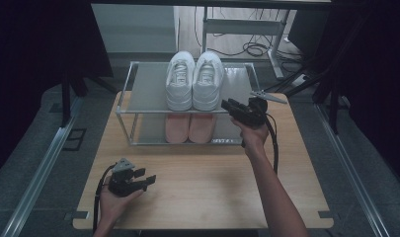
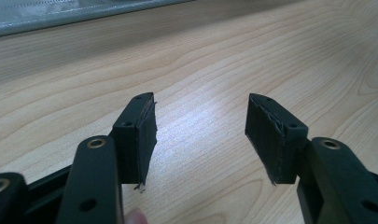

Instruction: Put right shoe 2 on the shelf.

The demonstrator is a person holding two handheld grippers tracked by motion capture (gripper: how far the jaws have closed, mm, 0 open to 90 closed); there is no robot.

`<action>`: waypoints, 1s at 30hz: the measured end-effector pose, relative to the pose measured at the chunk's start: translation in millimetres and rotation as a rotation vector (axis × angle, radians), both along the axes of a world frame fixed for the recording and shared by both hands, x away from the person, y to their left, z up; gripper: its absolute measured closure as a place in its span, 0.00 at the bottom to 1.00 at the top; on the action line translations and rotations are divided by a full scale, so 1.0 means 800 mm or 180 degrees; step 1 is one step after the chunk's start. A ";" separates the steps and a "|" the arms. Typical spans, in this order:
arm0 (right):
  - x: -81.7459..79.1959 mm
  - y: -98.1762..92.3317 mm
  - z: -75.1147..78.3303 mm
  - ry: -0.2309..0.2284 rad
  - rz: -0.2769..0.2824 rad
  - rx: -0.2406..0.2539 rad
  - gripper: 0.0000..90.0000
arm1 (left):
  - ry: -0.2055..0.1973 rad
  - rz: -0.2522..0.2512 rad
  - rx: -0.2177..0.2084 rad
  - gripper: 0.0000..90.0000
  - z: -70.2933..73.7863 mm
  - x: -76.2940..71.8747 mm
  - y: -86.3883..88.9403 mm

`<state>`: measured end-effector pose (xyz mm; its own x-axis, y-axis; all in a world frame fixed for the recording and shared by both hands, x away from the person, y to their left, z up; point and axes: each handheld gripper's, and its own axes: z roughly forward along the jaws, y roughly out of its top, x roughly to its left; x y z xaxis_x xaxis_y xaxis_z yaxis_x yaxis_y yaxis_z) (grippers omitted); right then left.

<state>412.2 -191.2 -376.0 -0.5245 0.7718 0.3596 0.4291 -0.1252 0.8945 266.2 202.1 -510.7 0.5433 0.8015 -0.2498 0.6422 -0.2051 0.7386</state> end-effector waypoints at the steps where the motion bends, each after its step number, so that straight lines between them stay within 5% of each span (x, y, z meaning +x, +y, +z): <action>1: 0.000 0.000 0.000 0.0000 0.0000 0.0000 0.71 | 0.0000 0.0000 0.0000 0.48 0.000 0.000 0.000; 19: -0.053 -0.039 -0.016 -0.0215 0.0012 0.0075 0.67 | -0.0033 -0.0017 -0.0013 0.48 0.002 -0.004 0.003; 30: -0.097 -0.073 -0.046 -0.0266 0.0066 0.0037 0.66 | -0.0026 -0.0007 0.0001 0.48 0.001 -0.003 0.003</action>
